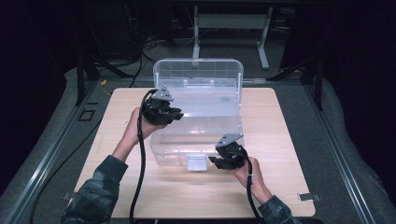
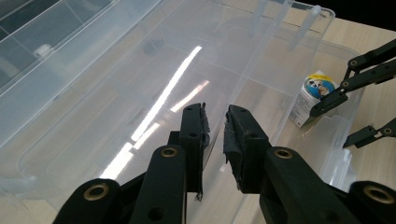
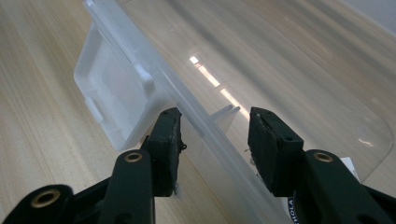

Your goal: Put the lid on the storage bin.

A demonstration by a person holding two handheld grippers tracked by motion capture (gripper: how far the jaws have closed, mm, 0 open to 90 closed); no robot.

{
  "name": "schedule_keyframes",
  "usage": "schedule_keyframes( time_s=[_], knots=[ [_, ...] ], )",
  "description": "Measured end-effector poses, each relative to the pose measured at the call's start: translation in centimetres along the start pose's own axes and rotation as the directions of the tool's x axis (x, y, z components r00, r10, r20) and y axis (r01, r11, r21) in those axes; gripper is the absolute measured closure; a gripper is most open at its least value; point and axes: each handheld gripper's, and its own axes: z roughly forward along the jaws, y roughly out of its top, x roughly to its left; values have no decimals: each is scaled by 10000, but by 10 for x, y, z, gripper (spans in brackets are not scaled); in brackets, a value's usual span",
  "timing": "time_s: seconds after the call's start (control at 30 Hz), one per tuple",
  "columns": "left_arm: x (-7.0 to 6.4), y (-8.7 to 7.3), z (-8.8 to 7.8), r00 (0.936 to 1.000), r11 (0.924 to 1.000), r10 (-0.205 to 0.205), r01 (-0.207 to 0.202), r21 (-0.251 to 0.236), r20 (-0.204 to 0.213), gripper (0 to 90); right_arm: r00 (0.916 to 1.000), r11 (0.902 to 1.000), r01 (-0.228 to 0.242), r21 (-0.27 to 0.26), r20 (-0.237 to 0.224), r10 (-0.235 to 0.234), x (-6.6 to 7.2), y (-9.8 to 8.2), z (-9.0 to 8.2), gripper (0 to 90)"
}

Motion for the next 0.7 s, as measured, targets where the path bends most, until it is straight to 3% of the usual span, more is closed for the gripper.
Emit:
schedule_keyframes(
  time_s=[0.7],
  knots=[
    [-9, -14, -3, 9995, 9992, 30, -18, -388, 319, 764, 10000, 9998, 19, 180, -89, -18, -1, 1, -1, 546]
  ],
)
